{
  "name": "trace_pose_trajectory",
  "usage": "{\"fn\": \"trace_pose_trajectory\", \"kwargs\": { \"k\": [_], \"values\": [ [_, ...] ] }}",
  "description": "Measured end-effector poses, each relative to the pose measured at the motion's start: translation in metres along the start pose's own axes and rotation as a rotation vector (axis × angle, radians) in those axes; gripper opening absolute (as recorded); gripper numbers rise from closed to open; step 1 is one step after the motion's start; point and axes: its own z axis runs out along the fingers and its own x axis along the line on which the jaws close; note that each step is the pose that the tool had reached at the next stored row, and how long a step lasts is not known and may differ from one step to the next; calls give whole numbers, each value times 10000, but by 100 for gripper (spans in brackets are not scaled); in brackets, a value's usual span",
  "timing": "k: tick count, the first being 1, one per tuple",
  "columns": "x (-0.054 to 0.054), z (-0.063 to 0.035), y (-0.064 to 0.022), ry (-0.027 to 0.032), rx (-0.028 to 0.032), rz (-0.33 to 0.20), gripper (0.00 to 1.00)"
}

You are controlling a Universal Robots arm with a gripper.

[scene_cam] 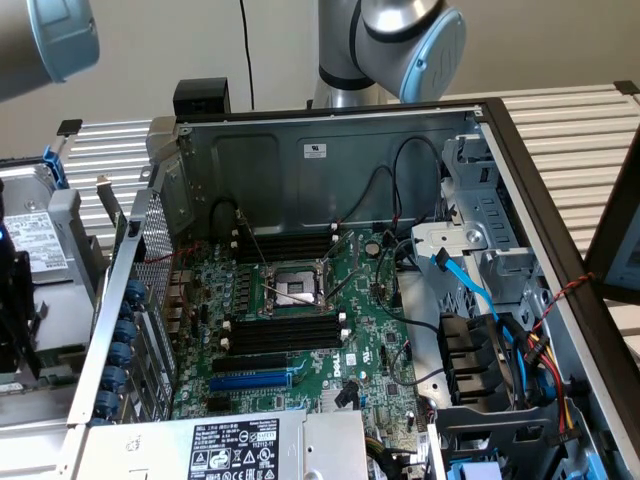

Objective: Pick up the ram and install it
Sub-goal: 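Pick up the ram and move it above insertion slot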

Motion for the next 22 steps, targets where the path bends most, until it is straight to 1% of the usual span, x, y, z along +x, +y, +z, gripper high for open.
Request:
{"fn": "trace_pose_trajectory", "kwargs": {
  "k": [3,6,10,15,22],
  "values": [
    [0,-74,2,2,9,5,13],
    [1,-179,4,5,11,8,13],
    [1,-336,6,14,13,15,13],
    [2,-531,10,43,14,41,13],
    [4,-850,16,81,10,89,13]
  ]
}}
